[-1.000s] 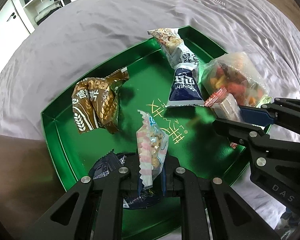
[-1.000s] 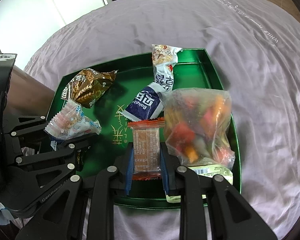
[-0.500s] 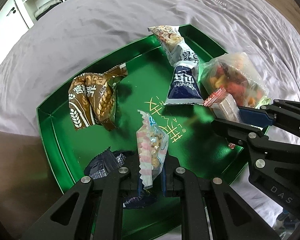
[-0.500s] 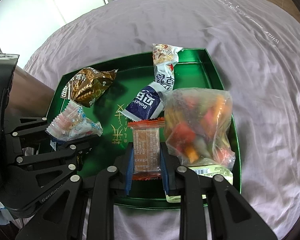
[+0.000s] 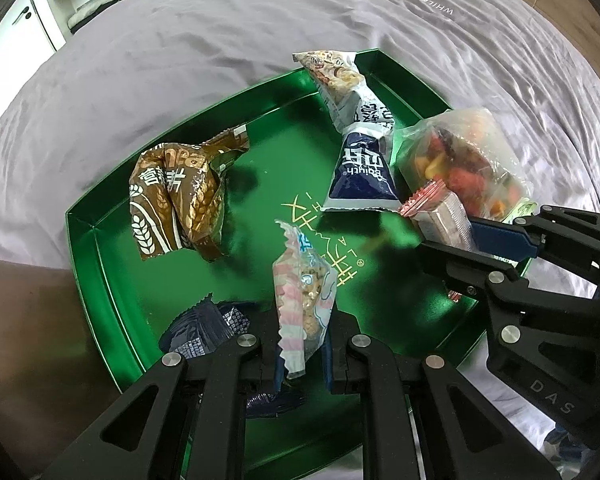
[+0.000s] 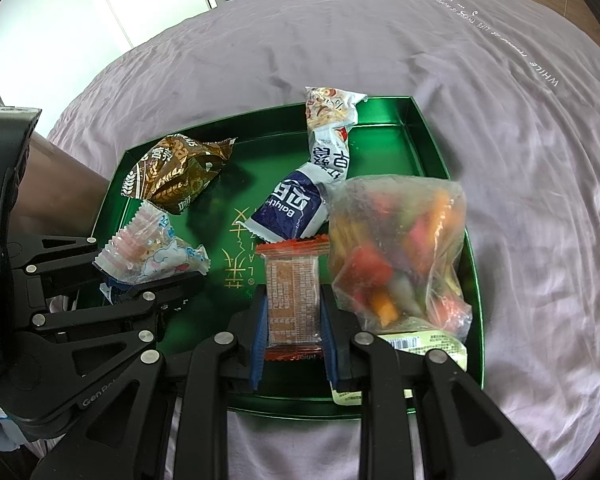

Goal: Organize snacks
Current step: 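Lower both held snacks into the tray and hold them there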

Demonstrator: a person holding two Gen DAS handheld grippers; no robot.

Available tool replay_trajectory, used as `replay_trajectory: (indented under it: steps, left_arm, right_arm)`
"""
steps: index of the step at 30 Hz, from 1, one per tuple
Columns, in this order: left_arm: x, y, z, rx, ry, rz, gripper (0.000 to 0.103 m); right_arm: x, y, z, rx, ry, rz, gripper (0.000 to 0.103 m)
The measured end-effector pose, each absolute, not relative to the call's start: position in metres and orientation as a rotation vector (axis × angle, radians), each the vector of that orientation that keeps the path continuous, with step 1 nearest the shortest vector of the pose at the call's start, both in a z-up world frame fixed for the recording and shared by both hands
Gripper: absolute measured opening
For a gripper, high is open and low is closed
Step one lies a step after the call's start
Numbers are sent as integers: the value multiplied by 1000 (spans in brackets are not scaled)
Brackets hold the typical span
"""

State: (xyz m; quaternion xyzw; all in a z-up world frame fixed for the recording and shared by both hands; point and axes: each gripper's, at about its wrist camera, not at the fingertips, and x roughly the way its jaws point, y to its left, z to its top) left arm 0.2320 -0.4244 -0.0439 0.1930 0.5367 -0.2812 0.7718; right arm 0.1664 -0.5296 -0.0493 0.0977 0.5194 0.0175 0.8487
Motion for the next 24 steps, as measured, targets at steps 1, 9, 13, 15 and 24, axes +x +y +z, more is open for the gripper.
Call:
replay_trajectory:
  steps: [1, 9, 13, 15, 24]
  left_arm:
    - [232, -424, -44, 419, 1163, -611, 11]
    - [231, -424, -45, 422, 1167, -611, 11]
    - [230, -425, -48, 425, 1171, -610, 11]
    - [230, -425, -49, 426, 1173, -609, 11]
    - [230, -427, -52, 429, 1181, -605, 11]
  right_arm:
    - [166, -530, -49, 207, 1094, 37, 0]
    - [166, -528, -51, 201, 1096, 39, 0]
    - [166, -528, -51, 202, 1096, 38, 0]
    - [166, -527, -51, 200, 1096, 39, 0]
    - [166, -527, -51, 199, 1096, 40, 0]
